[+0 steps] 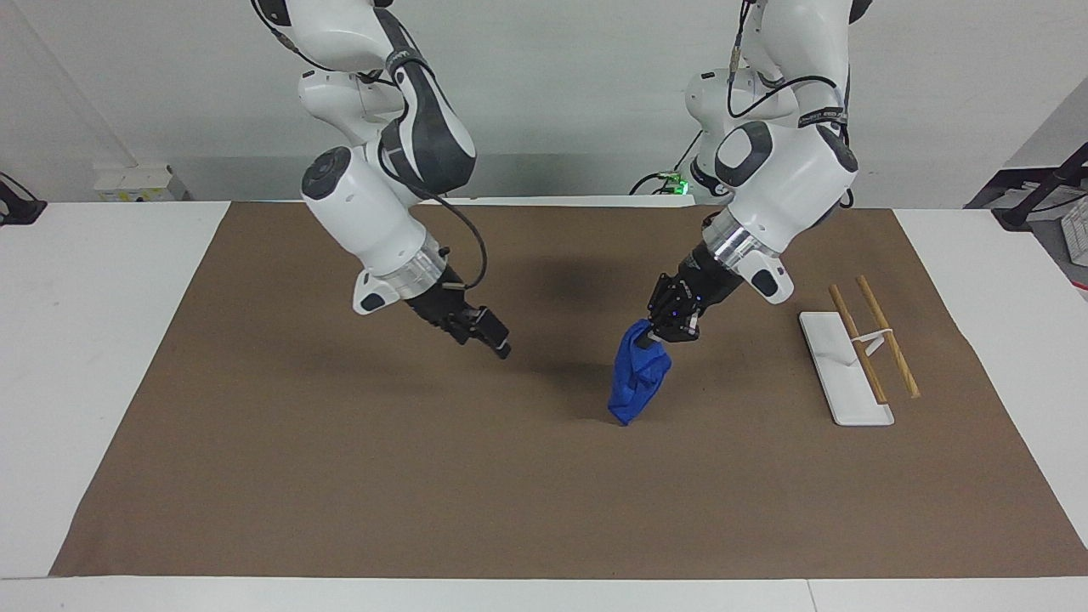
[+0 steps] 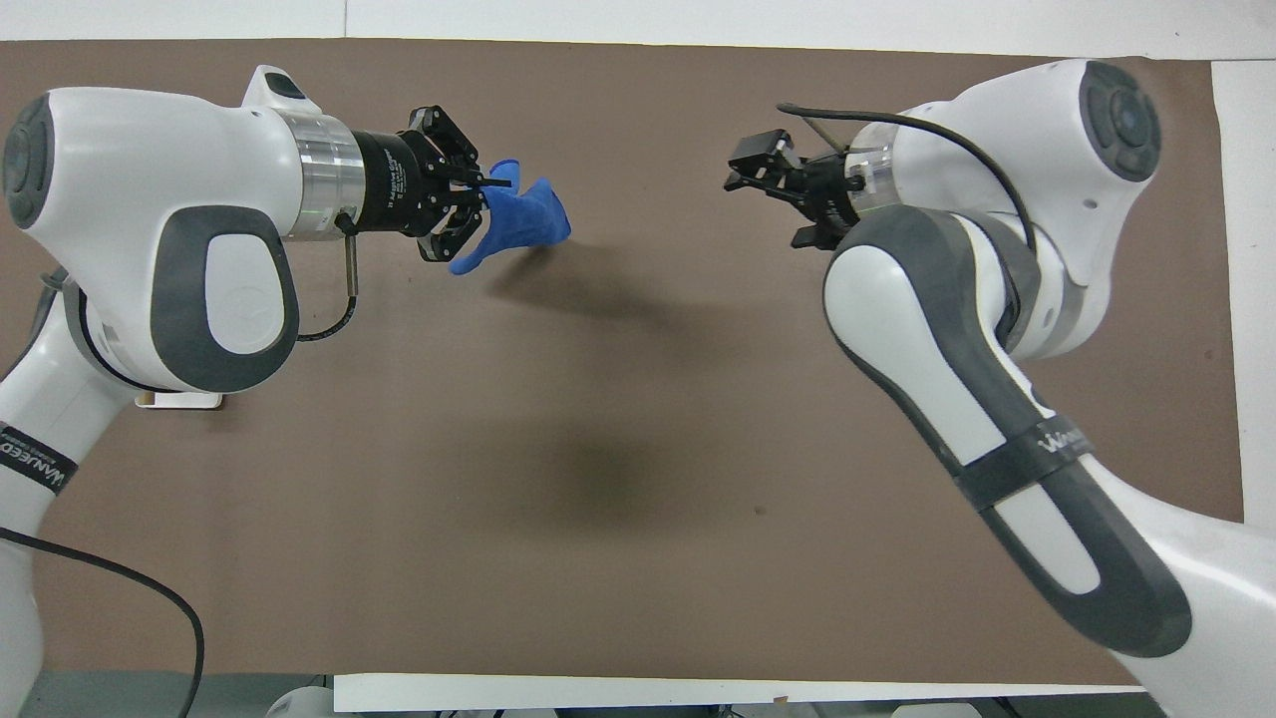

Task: Right arm passes towel to left arm to hang
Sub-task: 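Open the right gripper and withdraw it while the left gripper holds the towel, then carry the towel with the left gripper over the wooden rod stand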

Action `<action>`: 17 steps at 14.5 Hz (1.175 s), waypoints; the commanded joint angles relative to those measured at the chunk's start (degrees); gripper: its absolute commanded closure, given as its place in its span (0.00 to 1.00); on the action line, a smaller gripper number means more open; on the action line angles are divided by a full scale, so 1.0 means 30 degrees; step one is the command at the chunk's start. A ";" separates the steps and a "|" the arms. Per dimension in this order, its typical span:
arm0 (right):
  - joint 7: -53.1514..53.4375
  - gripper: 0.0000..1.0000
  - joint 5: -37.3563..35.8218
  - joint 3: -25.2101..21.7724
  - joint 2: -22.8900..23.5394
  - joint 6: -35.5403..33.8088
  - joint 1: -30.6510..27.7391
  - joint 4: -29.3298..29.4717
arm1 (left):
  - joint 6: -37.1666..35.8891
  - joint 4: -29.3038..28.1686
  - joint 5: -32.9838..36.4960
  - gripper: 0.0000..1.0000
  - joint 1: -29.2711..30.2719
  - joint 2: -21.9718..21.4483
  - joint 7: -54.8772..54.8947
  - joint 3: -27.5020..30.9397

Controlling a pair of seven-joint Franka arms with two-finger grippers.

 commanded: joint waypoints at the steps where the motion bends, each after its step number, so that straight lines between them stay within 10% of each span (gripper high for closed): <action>1: -0.3744 0.00 -0.2929 0.0074 -0.0368 -0.2406 -0.2550 0.0993 | -0.0613 -0.0341 -0.0575 1.00 0.0108 -0.0230 0.0506 0.1153; 9: -0.8440 0.00 -0.7800 -0.0130 -0.4288 -1.1372 -0.5549 0.3079 | -0.8072 -0.1164 0.2373 1.00 0.0399 -0.3272 -0.0667 0.5985; 13: -1.0406 0.00 -0.8477 -0.0131 -0.3743 -1.6063 -0.5462 0.7317 | -1.1948 -0.1105 0.2970 1.00 0.1543 -0.4245 0.4617 0.9231; 17: -1.0642 0.00 -0.8446 -0.0219 -0.3855 -1.6129 -0.5347 0.6507 | -1.1721 -0.1106 0.3929 1.00 0.1602 -0.4421 1.1278 1.1790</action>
